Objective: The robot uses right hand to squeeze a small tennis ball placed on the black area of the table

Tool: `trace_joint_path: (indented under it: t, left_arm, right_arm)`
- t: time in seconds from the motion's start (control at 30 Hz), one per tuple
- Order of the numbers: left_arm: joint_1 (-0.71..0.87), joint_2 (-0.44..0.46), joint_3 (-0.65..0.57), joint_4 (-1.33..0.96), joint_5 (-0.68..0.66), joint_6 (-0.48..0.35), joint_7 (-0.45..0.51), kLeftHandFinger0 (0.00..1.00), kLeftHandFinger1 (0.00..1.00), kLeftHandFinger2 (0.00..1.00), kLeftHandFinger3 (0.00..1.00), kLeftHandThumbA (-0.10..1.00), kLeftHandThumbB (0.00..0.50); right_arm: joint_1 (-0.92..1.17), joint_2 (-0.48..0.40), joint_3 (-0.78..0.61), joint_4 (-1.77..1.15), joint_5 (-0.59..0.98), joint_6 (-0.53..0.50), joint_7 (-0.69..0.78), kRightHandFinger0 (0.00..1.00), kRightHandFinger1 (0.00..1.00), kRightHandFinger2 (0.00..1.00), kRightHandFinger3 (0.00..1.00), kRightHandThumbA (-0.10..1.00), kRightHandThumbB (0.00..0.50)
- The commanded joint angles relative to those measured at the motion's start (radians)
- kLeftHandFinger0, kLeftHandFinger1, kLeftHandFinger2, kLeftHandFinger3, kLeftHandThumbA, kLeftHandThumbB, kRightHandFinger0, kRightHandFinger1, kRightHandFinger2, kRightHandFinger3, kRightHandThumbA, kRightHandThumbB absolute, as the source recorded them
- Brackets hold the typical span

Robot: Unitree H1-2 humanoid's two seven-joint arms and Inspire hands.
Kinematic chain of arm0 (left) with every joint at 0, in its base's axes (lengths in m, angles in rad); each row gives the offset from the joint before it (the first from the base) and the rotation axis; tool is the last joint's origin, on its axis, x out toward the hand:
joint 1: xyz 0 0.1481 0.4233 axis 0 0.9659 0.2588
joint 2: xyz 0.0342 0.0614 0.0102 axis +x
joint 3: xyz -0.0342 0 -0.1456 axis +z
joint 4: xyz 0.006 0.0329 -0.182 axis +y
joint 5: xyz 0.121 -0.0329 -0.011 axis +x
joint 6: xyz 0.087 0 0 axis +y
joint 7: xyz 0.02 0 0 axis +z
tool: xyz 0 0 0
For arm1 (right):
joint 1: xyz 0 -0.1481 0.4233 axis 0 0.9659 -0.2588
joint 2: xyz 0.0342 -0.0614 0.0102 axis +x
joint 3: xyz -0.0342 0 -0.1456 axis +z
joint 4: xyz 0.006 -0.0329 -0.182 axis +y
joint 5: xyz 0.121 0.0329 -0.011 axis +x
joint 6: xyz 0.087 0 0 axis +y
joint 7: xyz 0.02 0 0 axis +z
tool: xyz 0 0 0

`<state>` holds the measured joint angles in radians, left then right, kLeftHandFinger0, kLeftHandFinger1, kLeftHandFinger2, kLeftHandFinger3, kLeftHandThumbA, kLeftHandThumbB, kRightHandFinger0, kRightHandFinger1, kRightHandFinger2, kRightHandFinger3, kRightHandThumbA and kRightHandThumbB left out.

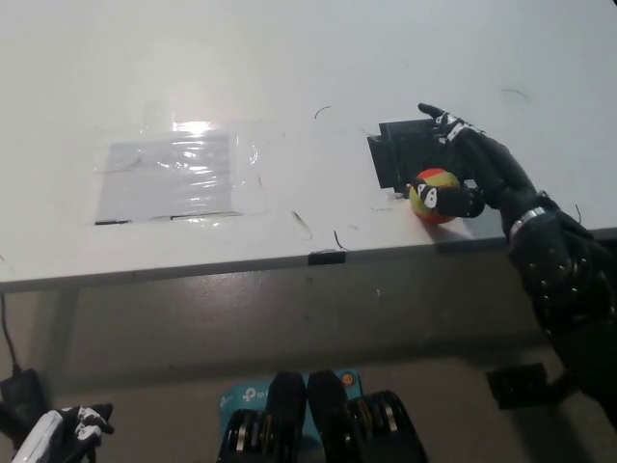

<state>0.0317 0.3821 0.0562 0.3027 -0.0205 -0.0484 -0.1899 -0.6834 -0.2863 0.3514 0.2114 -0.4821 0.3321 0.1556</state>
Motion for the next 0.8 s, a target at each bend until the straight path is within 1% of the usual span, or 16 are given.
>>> trace_joint_path:
  t: [0.0, 0.07, 0.13, 0.17, 0.27, 0.3, 0.33, 0.43, 0.47, 0.53, 0.6, 0.63, 0.67, 0.7, 0.73, 0.77]
  left_arm:
    - [-0.016, 0.025, 0.003, -0.021, 0.001, -0.014, -0.015, 0.00, 0.03, 0.21, 0.37, 0.63, 0.459]
    - [-0.023, 0.024, 0.004, -0.022, -0.002, -0.021, -0.018, 0.00, 0.03, 0.22, 0.34, 0.61, 0.457]
    - [-0.030, 0.027, 0.006, -0.015, -0.012, -0.017, -0.027, 0.02, 0.05, 0.23, 0.34, 0.62, 0.468]
    - [-0.036, 0.030, 0.005, -0.018, -0.009, -0.013, -0.029, 0.03, 0.04, 0.23, 0.34, 0.62, 0.463]
    - [-0.038, 0.035, 0.008, -0.037, -0.013, 0.011, -0.036, 0.08, 0.08, 0.26, 0.35, 0.62, 0.463]
    - [-0.038, 0.035, 0.009, -0.037, -0.013, 0.012, -0.037, 0.08, 0.08, 0.26, 0.35, 0.62, 0.463]
    - [-0.044, 0.034, 0.005, -0.023, -0.011, -0.017, -0.043, 0.07, 0.09, 0.26, 0.37, 0.62, 0.455]
    - [-0.051, 0.029, 0.003, -0.031, 0.001, 0.005, -0.033, 0.06, 0.07, 0.24, 0.38, 0.65, 0.487]
    - [-0.050, 0.029, 0.002, -0.038, 0.005, 0.013, -0.031, 0.04, 0.06, 0.23, 0.39, 0.64, 0.473]
    - [-0.053, 0.029, 0.003, -0.035, 0.001, 0.005, -0.034, 0.04, 0.06, 0.23, 0.37, 0.63, 0.470]
    - [-0.047, 0.028, 0.004, -0.042, -0.005, 0.011, -0.039, 0.04, 0.07, 0.23, 0.36, 0.63, 0.471]
    - [-0.046, 0.030, 0.003, -0.045, -0.005, 0.018, -0.041, 0.05, 0.08, 0.24, 0.36, 0.63, 0.485]
    - [-0.049, 0.033, 0.000, -0.045, -0.003, 0.014, -0.045, 0.06, 0.07, 0.24, 0.36, 0.64, 0.474]
    - [-0.050, 0.035, -0.002, -0.043, -0.002, 0.000, -0.047, 0.05, 0.07, 0.24, 0.35, 0.64, 0.473]
    - [-0.056, 0.038, -0.006, -0.046, 0.008, 0.009, -0.045, 0.05, 0.06, 0.23, 0.35, 0.64, 0.476]
    - [-0.057, 0.039, -0.007, -0.043, 0.010, 0.000, -0.045, 0.04, 0.04, 0.22, 0.34, 0.64, 0.467]
  right_arm:
    - [-0.072, 0.021, -0.004, 0.037, -0.045, -0.023, -0.042, 1.00, 1.00, 1.00, 1.00, 0.59, 0.418]
    - [-0.079, 0.030, -0.004, 0.065, -0.054, -0.041, -0.058, 1.00, 1.00, 1.00, 1.00, 0.60, 0.402]
    - [-0.081, 0.042, 0.003, 0.113, -0.069, -0.064, -0.084, 1.00, 1.00, 1.00, 1.00, 0.62, 0.405]
    - [-0.081, 0.046, -0.001, 0.129, -0.068, -0.070, -0.094, 1.00, 1.00, 1.00, 1.00, 0.63, 0.411]
    - [-0.076, 0.059, -0.010, 0.173, -0.060, -0.094, -0.117, 1.00, 1.00, 1.00, 1.00, 0.59, 0.399]
    - [-0.076, 0.060, -0.011, 0.175, -0.060, -0.096, -0.118, 1.00, 1.00, 1.00, 1.00, 0.59, 0.400]
    - [-0.067, 0.067, -0.019, 0.194, -0.045, -0.099, -0.119, 1.00, 1.00, 1.00, 1.00, 0.58, 0.392]
    - [-0.056, 0.077, -0.019, 0.221, -0.046, -0.113, -0.131, 1.00, 1.00, 1.00, 1.00, 0.59, 0.403]
    - [-0.052, 0.087, -0.014, 0.254, -0.047, -0.122, -0.140, 1.00, 1.00, 1.00, 1.00, 0.59, 0.402]
    - [-0.050, 0.092, -0.015, 0.270, -0.044, -0.126, -0.146, 1.00, 1.00, 1.00, 1.00, 0.58, 0.401]
    - [-0.036, 0.097, -0.010, 0.286, -0.053, -0.122, -0.157, 1.00, 1.00, 1.00, 1.00, 0.53, 0.384]
    - [-0.027, 0.099, -0.008, 0.305, -0.056, -0.127, -0.169, 1.00, 1.00, 1.00, 1.00, 0.48, 0.367]
    - [-0.020, 0.100, -0.011, 0.315, -0.053, -0.134, -0.180, 1.00, 1.00, 1.00, 1.00, 0.42, 0.355]
    - [-0.015, 0.101, -0.015, 0.323, -0.049, -0.143, -0.187, 1.00, 1.00, 1.00, 1.00, 0.41, 0.357]
    - [-0.012, 0.101, -0.020, 0.341, -0.044, -0.154, -0.200, 1.00, 1.00, 1.00, 1.00, 0.41, 0.355]
    - [-0.008, 0.107, -0.034, 0.359, -0.022, -0.164, -0.200, 1.00, 1.00, 1.00, 1.00, 0.37, 0.335]
